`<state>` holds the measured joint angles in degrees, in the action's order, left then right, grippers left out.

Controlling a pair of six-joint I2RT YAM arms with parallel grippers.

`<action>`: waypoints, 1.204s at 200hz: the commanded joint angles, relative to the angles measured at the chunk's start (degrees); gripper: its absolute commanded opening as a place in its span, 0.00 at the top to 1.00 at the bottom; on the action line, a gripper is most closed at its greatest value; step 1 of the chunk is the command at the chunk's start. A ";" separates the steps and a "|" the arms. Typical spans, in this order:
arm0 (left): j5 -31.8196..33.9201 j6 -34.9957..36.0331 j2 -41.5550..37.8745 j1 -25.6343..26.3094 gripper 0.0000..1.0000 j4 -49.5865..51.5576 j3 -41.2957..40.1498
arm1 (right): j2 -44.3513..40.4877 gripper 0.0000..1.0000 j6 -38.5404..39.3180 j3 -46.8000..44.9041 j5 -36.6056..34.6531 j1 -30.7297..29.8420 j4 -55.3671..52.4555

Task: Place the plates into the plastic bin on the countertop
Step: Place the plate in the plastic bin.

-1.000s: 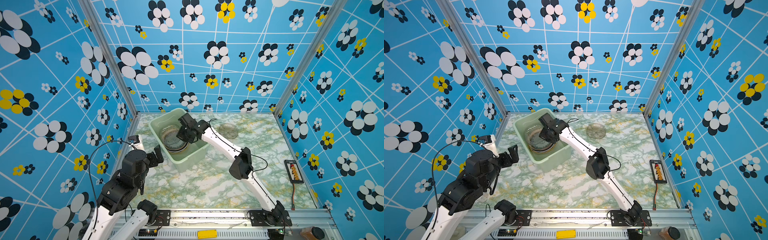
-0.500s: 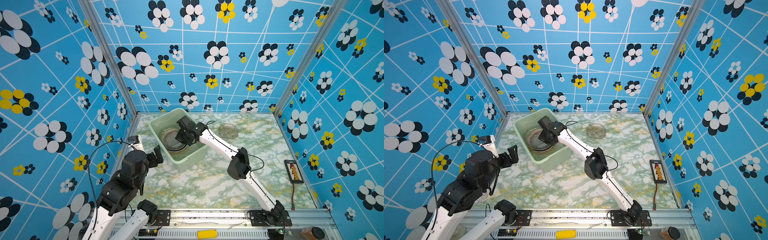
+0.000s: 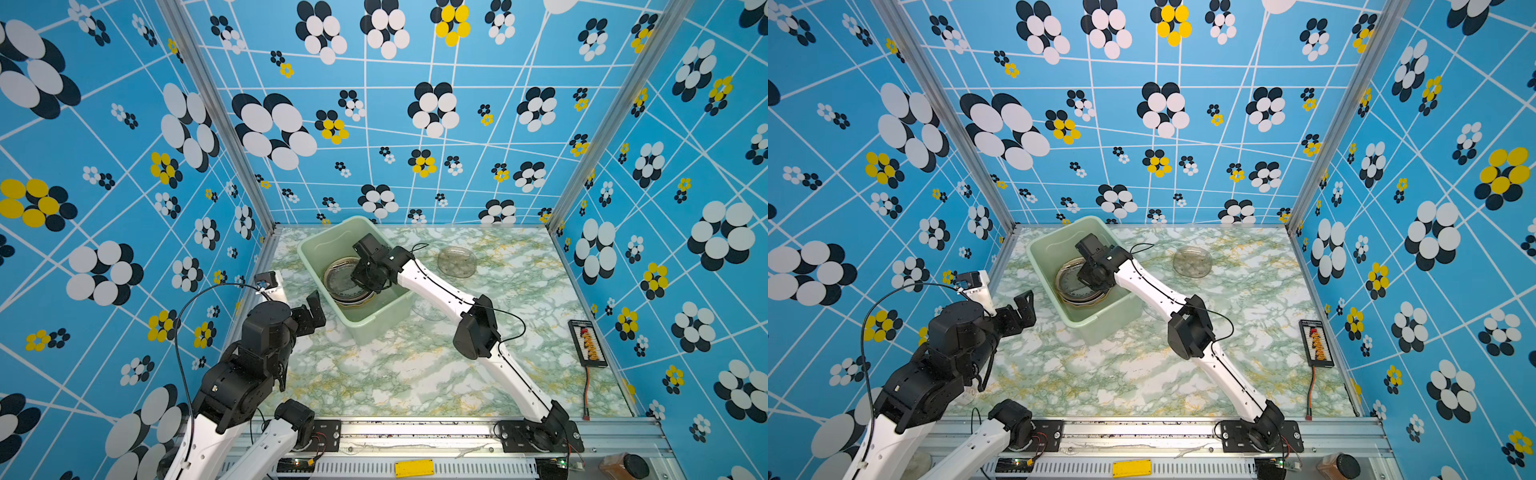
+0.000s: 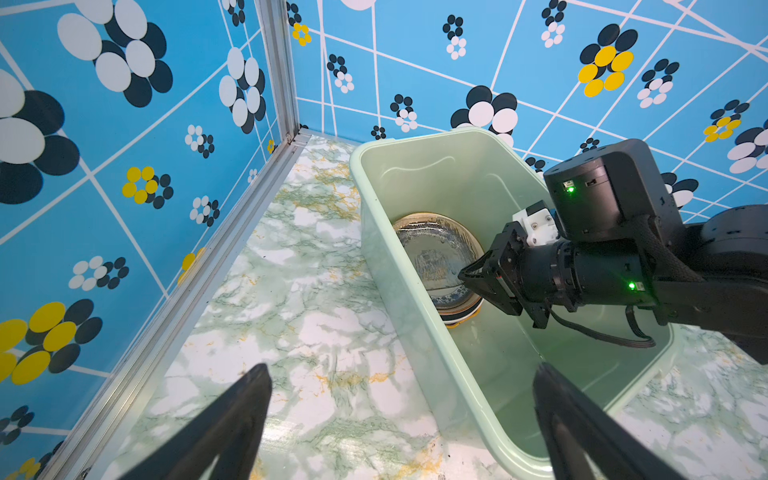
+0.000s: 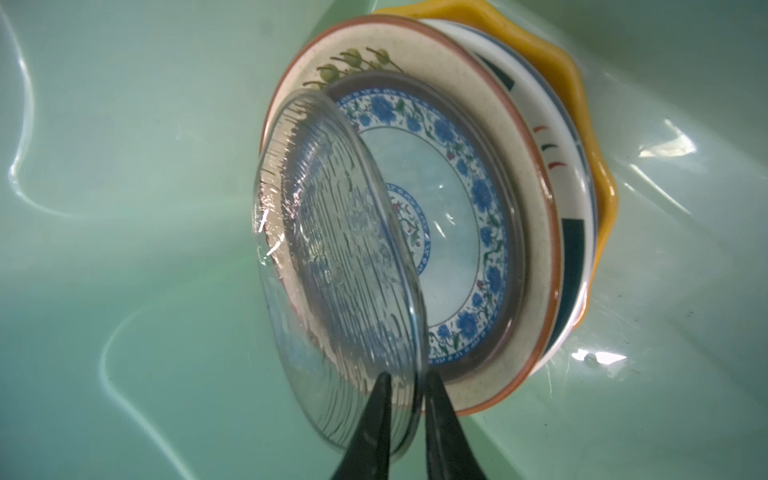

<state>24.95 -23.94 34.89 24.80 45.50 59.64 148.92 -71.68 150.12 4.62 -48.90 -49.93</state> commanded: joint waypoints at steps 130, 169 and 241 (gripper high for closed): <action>1.46 1.27 -0.73 -0.43 0.01 0.91 2.73 | -8.89 0.39 -3.57 -2.31 -8.05 0.15 -0.54; 0.52 1.73 -0.57 -0.46 0.01 0.51 3.70 | -11.66 0.27 0.30 2.04 -9.37 -1.24 -1.89; -18.71 5.66 5.12 -0.29 0.01 -5.21 7.38 | -24.76 0.29 16.92 -1.07 -12.17 -0.27 -9.00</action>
<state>16.38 -21.21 36.97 24.80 44.03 64.77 131.11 -64.05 150.50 -5.21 -50.48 -53.41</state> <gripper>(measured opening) 0.992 0.718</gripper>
